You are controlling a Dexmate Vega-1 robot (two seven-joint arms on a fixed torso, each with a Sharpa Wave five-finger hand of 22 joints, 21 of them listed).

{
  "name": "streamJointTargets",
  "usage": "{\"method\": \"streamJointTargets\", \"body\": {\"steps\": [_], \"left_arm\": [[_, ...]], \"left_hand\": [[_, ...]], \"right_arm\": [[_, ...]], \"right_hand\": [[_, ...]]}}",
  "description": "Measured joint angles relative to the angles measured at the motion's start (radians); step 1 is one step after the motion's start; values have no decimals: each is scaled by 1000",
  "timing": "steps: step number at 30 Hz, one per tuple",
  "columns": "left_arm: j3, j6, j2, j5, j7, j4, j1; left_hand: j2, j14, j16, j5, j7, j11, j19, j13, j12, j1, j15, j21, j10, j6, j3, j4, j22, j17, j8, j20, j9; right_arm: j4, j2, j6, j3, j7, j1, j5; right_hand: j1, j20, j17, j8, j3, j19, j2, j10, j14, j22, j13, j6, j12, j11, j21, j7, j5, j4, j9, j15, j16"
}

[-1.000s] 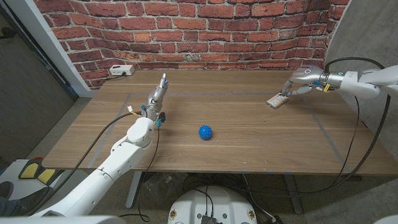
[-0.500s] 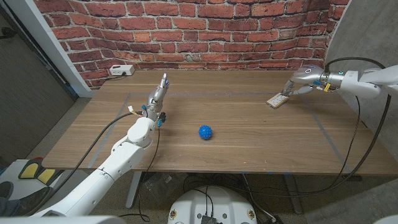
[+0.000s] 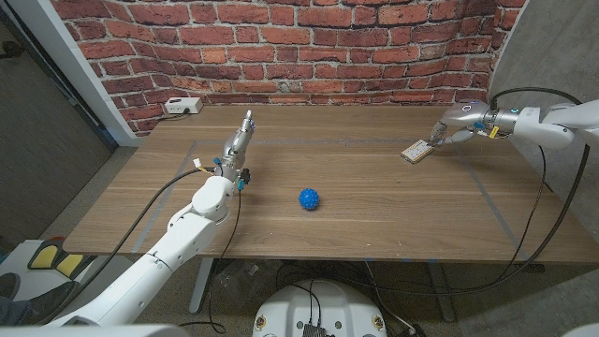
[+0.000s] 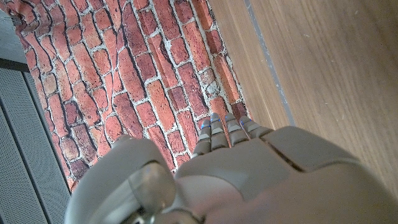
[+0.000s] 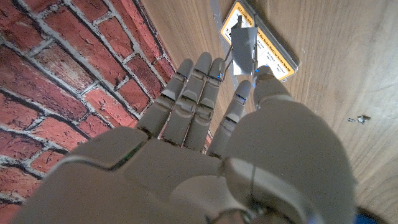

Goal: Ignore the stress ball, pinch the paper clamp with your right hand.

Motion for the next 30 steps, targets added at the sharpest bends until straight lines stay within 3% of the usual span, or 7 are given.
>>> {"method": "streamJointTargets", "body": {"steps": [18,30], "left_arm": [[-2,11,5,2,10,-18,12],[-2,13,1,3,14,-20,17]], "left_hand": [[0,0,0,0,0,0,-5,0,0,0,0,0,0,0,-4,4,0,0,0,5,0],[8,0,0,-4,0,-6,-5,0,0,8,0,0,-6,0,-7,1,0,0,0,5,0]], "right_arm": [[70,32,1,-29,50,21,29],[85,34,2,-52,72,36,23]], "right_hand": [[-26,-4,0,-4,-11,-3,-7,-15,-18,0,-1,-20,-8,-15,0,2,-1,11,0,7,0],[-64,-4,1,-9,-18,-3,-34,-46,-53,-3,-1,-50,-16,-46,0,0,-8,29,5,18,0]]}}
